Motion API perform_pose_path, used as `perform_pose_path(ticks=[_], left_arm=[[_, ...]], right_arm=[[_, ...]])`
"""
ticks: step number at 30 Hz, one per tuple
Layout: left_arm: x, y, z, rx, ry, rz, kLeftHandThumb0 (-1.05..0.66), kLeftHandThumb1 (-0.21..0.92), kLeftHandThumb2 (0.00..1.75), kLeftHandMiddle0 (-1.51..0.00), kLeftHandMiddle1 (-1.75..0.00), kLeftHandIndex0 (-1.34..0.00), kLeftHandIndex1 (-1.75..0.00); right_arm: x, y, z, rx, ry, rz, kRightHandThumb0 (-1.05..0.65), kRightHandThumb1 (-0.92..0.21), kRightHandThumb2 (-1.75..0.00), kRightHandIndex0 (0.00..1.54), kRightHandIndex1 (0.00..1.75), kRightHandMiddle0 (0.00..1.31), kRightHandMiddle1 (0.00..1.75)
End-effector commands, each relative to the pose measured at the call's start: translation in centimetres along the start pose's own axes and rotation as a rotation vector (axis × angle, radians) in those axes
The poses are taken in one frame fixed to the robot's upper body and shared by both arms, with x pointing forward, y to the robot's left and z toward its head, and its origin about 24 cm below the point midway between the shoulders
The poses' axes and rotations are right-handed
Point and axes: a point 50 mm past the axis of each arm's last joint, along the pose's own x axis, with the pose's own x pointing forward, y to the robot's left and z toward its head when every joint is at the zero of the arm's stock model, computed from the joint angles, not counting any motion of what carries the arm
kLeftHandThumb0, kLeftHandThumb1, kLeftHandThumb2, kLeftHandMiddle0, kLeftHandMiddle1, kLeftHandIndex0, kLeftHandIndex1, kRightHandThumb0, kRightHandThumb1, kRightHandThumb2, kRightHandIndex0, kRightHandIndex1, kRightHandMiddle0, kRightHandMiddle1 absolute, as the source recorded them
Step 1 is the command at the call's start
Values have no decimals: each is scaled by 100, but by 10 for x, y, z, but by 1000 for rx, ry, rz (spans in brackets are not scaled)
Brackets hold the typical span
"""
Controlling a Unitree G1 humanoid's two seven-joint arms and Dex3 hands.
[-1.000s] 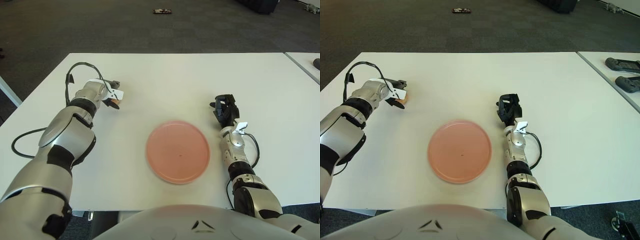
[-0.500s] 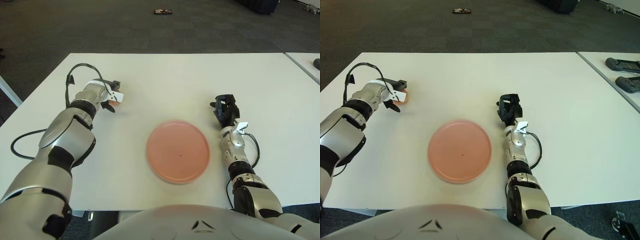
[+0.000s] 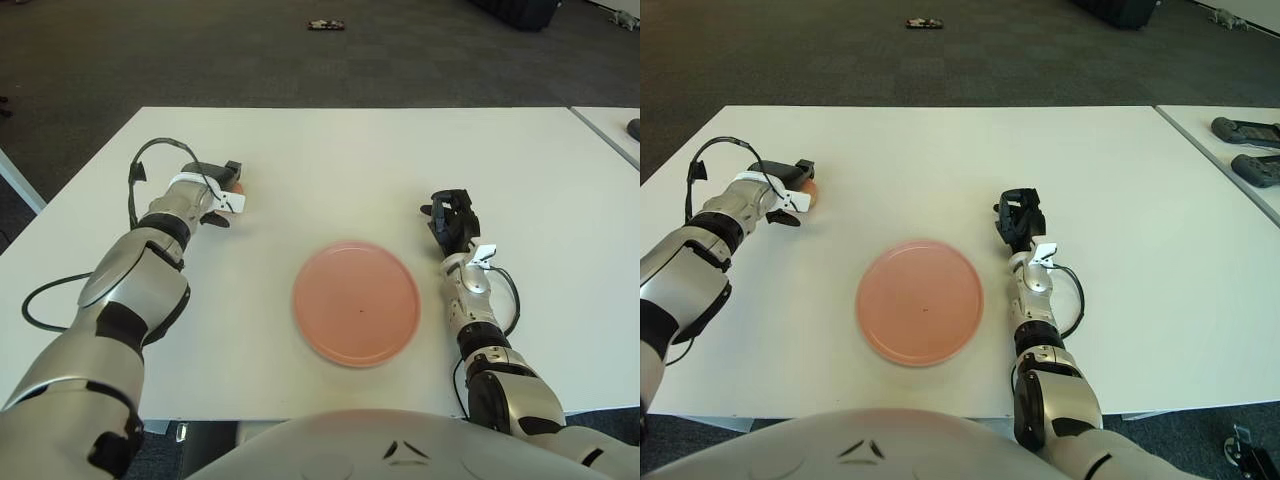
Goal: Put the apple into the plate.
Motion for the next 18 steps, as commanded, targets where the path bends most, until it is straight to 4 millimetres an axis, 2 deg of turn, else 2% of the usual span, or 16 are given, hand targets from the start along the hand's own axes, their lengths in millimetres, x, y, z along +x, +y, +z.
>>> perform_pose_path(ticks=[1,2,3,4,7,13,14,15,17,18], left_arm=[[-5,-38,2,-7,4,-101,-41,17,103,-54,-126,-21,-160],[-5,-39,1,-5,5,-95,-40,17,104,-55,-127,-24,-162],[-5,-39,1,-2,5,-91,-42,25,104,-57,-130,-40,-158],[-5,-40,1,5,7,-84,-43,31,103,-58,-132,-50,-155],[-6,-41,0,21,9,-68,-14,29,113,-72,-129,-54,-164],[-7,-44,-2,10,8,-21,-2,20,131,-81,-137,-55,-172],[-4,-35,3,23,10,-21,-2,20,133,-82,-138,-55,-173],[-2,-29,7,33,11,-21,-1,26,126,-74,-139,-54,-173],[-7,-56,12,-63,54,25,-1,28,125,-69,-147,-55,-169],[-10,-66,12,-101,70,40,-1,20,135,-73,-157,-61,-162]], right_arm=[[-15,-13,-25,9,137,-50,-35,-91,-53,34,142,20,175],[-15,-13,-25,9,139,-50,-35,-91,-52,34,142,20,175],[-15,-13,-25,8,140,-51,-35,-92,-52,34,142,20,175],[-15,-14,-25,8,142,-51,-35,-92,-52,34,142,20,175],[-15,-14,-26,7,145,-51,-35,-92,-51,34,141,20,175],[-15,-15,-25,8,142,-43,-35,-92,-52,34,141,20,175],[-15,-16,-26,9,142,-41,-35,-92,-52,34,141,20,175],[-15,-16,-26,9,142,-40,-35,-91,-53,34,141,20,175],[-15,-16,-26,11,142,-37,-35,-90,-54,34,141,21,175],[-15,-16,-26,12,142,-36,-35,-90,-54,34,141,21,175]])
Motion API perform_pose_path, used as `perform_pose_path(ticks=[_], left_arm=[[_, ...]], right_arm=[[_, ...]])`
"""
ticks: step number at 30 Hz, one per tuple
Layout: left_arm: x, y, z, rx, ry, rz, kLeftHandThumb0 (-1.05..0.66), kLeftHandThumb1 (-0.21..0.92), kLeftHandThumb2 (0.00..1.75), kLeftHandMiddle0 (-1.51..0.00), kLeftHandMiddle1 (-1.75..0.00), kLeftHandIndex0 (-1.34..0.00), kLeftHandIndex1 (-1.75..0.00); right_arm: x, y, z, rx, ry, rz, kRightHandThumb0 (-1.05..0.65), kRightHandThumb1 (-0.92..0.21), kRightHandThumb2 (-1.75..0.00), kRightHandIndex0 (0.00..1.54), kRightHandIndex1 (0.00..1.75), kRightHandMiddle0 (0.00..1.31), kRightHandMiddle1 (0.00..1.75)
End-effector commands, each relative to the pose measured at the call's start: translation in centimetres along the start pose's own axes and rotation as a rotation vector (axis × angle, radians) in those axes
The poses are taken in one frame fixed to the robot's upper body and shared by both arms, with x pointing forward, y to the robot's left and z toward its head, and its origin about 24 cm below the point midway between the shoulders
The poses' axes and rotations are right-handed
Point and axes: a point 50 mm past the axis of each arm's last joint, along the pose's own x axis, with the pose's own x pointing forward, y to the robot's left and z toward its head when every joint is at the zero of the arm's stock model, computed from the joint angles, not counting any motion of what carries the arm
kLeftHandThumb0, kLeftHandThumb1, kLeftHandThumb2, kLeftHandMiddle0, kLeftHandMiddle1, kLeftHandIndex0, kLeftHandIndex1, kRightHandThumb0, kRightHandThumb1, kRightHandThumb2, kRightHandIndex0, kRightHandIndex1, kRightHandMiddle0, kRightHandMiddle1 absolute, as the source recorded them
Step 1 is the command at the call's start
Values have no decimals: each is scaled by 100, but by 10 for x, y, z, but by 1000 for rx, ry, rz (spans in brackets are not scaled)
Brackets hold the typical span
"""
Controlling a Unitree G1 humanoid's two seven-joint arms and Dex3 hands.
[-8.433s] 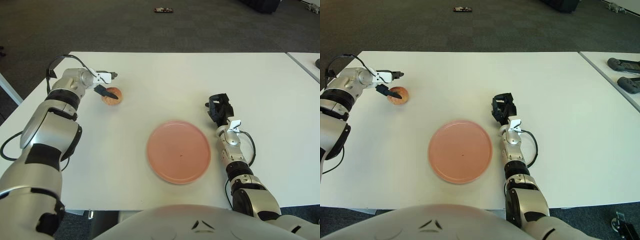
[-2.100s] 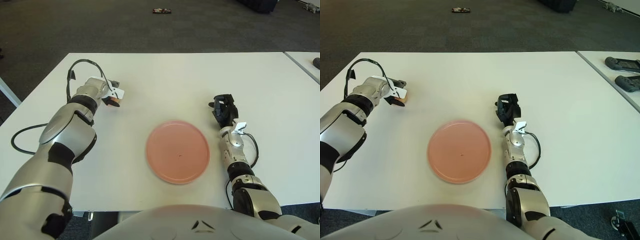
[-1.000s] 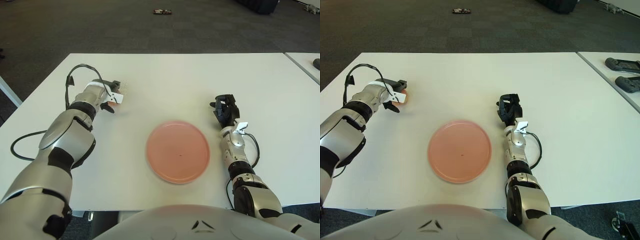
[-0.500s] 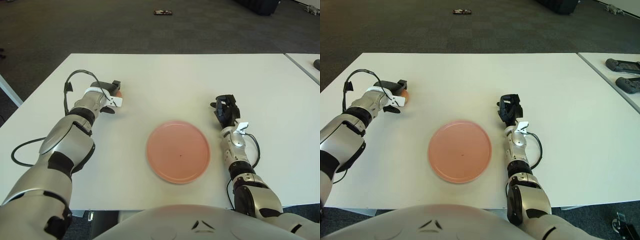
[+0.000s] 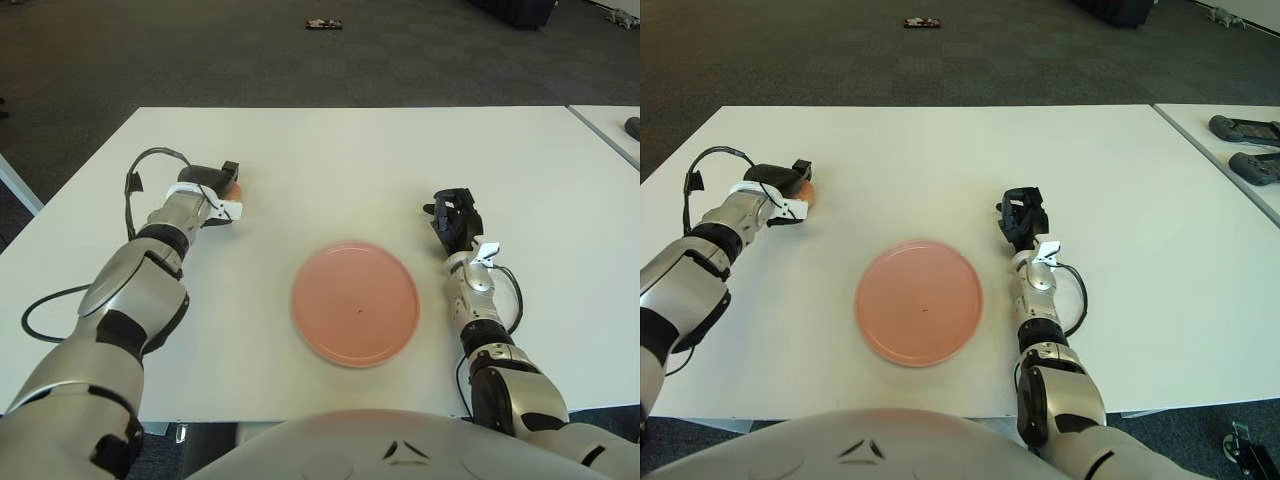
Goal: Put the apple into the plate.
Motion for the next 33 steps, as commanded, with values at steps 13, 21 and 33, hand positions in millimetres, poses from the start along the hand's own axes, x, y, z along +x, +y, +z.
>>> perform_pose_path(ticks=[13,21,33], left_arm=[[-12,-35,-2,-95,-45,-55,0,4,156,-89,-153,-60,-174],[-10,-33,3,-26,-41,-66,0,7,153,-86,-152,-60,-175],[-11,-37,3,-111,-13,-55,0,6,156,-84,-159,-60,-175]], right_arm=[[-18,-11,-27,19,147,-41,-35,-89,-55,33,141,21,175],[-18,-12,-27,22,146,-42,-35,-88,-57,34,142,22,175],[-18,-12,-27,24,138,-39,-36,-86,-60,35,142,23,175]])
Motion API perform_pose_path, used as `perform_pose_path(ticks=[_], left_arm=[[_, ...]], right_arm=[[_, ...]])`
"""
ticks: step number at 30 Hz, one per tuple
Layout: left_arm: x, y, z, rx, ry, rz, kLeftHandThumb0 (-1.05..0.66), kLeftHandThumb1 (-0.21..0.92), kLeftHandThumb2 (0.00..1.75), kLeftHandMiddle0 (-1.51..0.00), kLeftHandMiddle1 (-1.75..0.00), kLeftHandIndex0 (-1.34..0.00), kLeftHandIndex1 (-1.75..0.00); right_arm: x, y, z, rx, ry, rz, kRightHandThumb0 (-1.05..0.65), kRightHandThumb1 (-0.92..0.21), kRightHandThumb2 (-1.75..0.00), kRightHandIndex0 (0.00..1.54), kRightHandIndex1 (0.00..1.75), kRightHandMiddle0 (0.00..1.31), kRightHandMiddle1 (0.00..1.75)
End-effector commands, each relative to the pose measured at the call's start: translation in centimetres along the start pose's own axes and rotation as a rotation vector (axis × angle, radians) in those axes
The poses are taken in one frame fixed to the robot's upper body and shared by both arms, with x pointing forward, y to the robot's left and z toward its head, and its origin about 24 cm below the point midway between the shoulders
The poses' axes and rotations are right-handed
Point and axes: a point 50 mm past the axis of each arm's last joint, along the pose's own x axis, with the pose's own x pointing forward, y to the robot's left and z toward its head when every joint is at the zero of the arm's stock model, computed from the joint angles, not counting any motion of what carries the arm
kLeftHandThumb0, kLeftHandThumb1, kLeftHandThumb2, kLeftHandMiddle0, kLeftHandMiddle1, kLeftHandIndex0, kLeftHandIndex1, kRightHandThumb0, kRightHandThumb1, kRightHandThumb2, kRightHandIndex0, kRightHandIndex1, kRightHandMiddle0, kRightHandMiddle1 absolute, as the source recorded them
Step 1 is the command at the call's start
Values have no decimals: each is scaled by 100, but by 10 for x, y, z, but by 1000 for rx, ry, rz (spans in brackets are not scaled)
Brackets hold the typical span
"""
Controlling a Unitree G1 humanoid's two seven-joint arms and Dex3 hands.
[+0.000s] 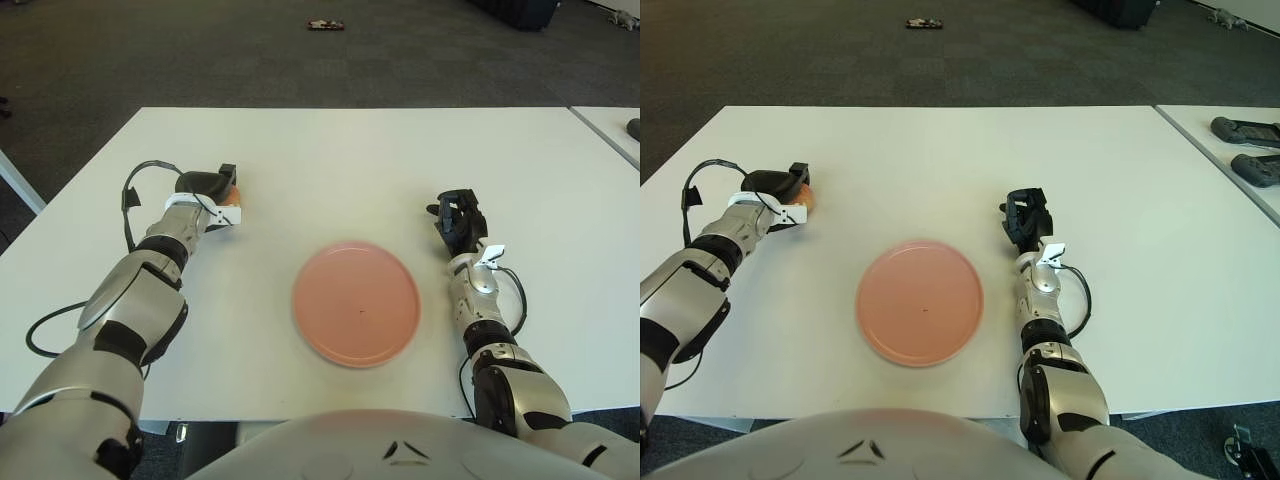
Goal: Put the apple into the plate.
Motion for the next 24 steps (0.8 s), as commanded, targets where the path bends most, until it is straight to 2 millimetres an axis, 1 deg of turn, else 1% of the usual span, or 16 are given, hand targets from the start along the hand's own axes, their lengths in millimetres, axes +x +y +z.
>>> perform_pose_path(ticks=[1,2,7,10,15,19,24], left_arm=[[-8,-26,2,-1,-11,-108,0,5,156,-85,-157,-61,-175],[-8,-25,2,0,-21,-87,0,5,156,-86,-156,-61,-175],[-8,-22,3,-6,-49,-18,0,4,158,-86,-159,-61,-175],[-8,-16,5,3,-76,56,0,5,159,-83,-164,-60,-175],[-8,-12,8,-4,-90,158,0,5,160,-83,-167,-59,-175],[-8,-11,10,-57,-52,204,0,6,161,-82,-170,-58,-175],[-9,-10,10,-214,-2,246,0,6,162,-80,-174,-58,-175]], right_arm=[[-16,-8,-24,14,123,-30,-36,-86,-60,35,142,23,175],[-16,-8,-24,13,125,-28,-36,-86,-60,35,142,23,175],[-16,-8,-25,15,130,-24,-36,-85,-61,35,142,23,175],[-16,-8,-25,16,132,-24,-36,-85,-61,36,142,23,175],[-16,-8,-25,16,131,-28,-36,-85,-61,37,144,23,175],[-16,-8,-25,9,133,-35,-36,-85,-61,38,145,23,175],[-16,-8,-25,3,135,-41,-35,-88,-58,39,147,22,175]])
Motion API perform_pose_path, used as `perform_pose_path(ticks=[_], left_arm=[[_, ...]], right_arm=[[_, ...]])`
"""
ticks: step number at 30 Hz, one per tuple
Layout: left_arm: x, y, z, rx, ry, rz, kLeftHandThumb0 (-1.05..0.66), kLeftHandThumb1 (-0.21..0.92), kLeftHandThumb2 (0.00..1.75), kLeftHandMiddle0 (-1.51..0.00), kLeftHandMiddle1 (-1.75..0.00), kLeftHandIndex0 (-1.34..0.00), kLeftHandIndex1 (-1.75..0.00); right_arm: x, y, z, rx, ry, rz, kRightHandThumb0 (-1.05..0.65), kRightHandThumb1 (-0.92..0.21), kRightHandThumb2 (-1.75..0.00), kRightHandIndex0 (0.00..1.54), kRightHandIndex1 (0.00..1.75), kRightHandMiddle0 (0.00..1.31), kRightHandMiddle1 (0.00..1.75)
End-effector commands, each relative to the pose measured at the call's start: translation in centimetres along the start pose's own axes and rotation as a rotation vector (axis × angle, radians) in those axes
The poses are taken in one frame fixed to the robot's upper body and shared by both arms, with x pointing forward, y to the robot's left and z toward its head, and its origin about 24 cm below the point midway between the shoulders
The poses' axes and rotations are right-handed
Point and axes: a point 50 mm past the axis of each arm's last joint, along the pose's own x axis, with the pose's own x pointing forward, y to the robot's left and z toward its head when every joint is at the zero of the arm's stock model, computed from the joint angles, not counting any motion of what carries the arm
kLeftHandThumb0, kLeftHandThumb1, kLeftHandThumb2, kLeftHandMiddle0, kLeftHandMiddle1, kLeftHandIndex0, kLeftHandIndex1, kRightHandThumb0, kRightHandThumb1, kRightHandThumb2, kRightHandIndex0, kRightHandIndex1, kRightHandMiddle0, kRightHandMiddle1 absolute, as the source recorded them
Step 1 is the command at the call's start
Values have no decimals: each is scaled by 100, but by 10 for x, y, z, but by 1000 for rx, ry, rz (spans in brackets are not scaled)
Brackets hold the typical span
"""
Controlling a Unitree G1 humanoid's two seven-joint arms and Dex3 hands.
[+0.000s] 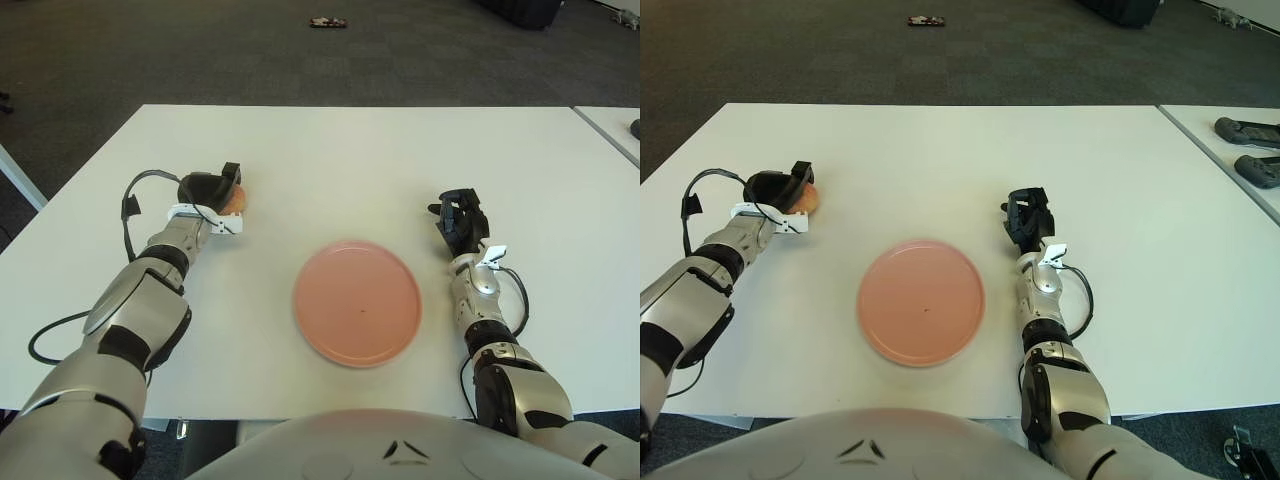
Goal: Put the apple into the plate.
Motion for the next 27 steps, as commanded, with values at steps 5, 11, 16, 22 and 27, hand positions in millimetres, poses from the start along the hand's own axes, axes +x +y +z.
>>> perform_pose_path(ticks=[5,11,16,22,27], left_arm=[[-2,-2,2,-161,43,38,0,6,162,-80,-174,-58,-175],[-1,0,1,-258,74,46,0,6,162,-80,-175,-58,-175],[-1,2,2,-396,95,77,0,8,160,-78,-175,-57,-175],[1,4,3,-555,109,70,0,9,158,-78,-174,-56,-175],[2,6,4,-631,118,66,0,9,158,-78,-173,-55,-175]], right_arm=[[-16,-6,-26,6,137,-44,-35,-88,-57,40,148,22,175],[-17,-5,-25,2,130,-48,-36,-87,-58,41,151,23,175],[-17,-5,-25,1,124,-52,-36,-85,-62,42,153,24,175],[-17,-5,-25,0,121,-53,-36,-83,-64,42,152,25,175],[-17,-4,-24,-1,118,-51,-36,-83,-64,42,152,25,175]])
